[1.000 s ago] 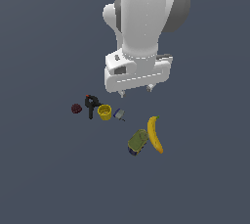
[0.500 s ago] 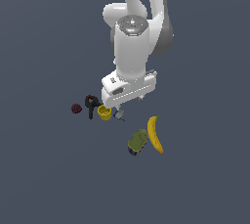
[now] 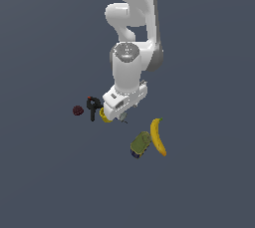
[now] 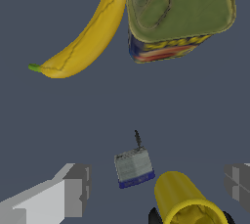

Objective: Pick up a designated object from a clutter of objects.

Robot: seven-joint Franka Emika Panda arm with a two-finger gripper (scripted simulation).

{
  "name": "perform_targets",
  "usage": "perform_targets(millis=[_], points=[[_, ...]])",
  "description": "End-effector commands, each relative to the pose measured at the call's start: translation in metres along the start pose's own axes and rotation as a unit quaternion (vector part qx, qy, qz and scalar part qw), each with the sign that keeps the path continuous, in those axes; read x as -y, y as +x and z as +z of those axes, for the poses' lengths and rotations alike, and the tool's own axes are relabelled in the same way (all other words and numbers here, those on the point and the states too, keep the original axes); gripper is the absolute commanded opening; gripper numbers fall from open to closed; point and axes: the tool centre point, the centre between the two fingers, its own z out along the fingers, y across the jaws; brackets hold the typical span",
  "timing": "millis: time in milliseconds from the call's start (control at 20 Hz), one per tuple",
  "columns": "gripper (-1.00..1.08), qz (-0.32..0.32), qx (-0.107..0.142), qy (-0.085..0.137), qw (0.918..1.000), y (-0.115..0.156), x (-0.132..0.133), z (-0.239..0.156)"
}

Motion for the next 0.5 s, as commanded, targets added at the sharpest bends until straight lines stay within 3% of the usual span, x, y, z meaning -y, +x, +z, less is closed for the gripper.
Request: perform_targets(millis=[0, 450], points=[[1.0, -0.03, 0.0, 0.0, 0.9996, -0.008, 0.001, 0.017], [1.0, -0.103, 0.0, 0.001, 0.9947, -0.031, 0.008, 0.057]])
